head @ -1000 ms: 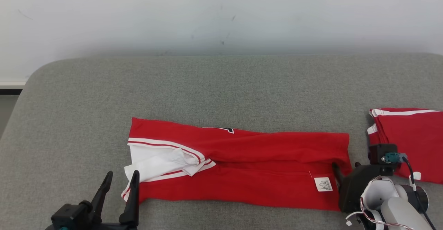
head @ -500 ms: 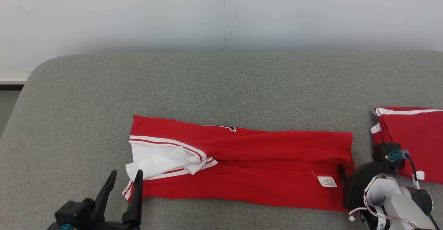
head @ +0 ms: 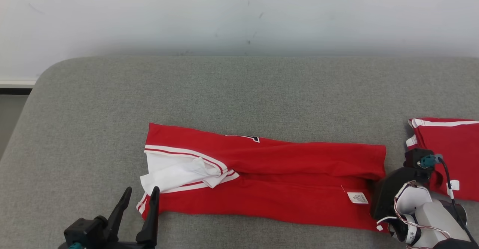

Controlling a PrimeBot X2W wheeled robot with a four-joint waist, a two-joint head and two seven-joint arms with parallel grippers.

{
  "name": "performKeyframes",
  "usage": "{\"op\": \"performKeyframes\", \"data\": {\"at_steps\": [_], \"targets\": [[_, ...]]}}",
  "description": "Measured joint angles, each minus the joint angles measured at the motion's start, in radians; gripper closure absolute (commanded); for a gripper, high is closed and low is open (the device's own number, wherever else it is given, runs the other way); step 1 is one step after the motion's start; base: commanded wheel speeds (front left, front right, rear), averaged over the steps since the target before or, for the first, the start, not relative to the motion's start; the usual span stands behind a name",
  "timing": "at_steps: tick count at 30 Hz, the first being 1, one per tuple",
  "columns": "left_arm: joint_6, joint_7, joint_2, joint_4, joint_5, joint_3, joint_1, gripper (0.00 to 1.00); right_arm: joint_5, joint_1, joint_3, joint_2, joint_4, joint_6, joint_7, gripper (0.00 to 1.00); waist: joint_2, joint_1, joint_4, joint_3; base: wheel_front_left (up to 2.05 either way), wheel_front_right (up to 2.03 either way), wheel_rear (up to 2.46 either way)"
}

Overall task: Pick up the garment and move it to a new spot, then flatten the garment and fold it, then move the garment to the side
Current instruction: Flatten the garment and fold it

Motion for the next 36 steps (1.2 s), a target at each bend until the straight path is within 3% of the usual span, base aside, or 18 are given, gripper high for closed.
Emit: {"op": "performKeyframes", "data": {"at_steps": [1, 2, 3, 4, 16, 24, 33, 36], "targets": [[0.000, 0.000, -0.001, 0.001, 0.000, -0.001, 0.000, 0.00, -0.003, -0.003, 0.004, -0.002, 0.003, 0.000, 0.008, 0.44, 0.0000, 0.0000, 0.001, 0.000, 0.00, 0.00, 0.00], [0.000, 0.001, -0.002, 0.001, 0.000, -0.002, 0.000, 0.00, -0.007, -0.007, 0.006, -0.004, 0.006, 0.000, 0.015, 0.59, 0.0000, 0.0000, 0.003, -0.001, 0.00, 0.00, 0.00], [-0.001, 0.006, -0.002, 0.002, 0.000, -0.002, 0.000, 0.00, -0.012, -0.010, 0.009, -0.006, 0.010, 0.000, 0.019, 0.87, 0.0000, 0.0000, 0.004, -0.002, 0.00, 0.00, 0.00], [-0.006, 0.008, -0.002, 0.003, 0.000, -0.003, 0.000, 0.00, -0.015, -0.012, 0.011, -0.006, 0.011, 0.000, 0.026, 1.00, 0.0000, 0.0000, 0.005, -0.002, 0.00, 0.00, 0.00], [-0.007, 0.009, -0.002, 0.005, -0.008, -0.002, 0.001, 0.00, -0.028, -0.011, 0.017, -0.020, -0.036, 0.000, 0.060, 1.00, 0.0001, 0.0000, 0.004, -0.006, 0.00, 0.00, 0.00], [-0.007, 0.009, -0.004, 0.014, -0.015, -0.002, 0.004, 0.00, -0.030, 0.034, -0.028, -0.099, -0.186, 0.000, 0.080, 1.00, 0.0000, 0.0000, -0.003, -0.010, 0.00, 0.00, 0.00], [-0.007, 0.009, -0.007, 0.021, -0.022, -0.003, 0.006, 0.00, -0.063, 0.098, -0.146, -0.137, -0.345, 0.000, 0.132, 1.00, 0.0001, 0.0000, -0.014, -0.018, 0.00, 0.00, 0.00], [-0.007, 0.009, -0.008, 0.023, -0.023, -0.005, 0.006, 0.00, -0.081, 0.099, -0.142, -0.148, -0.411, 0.000, 0.158, 1.00, 0.0000, 0.0000, -0.016, -0.020, 0.00, 0.00, 0.00]]}}
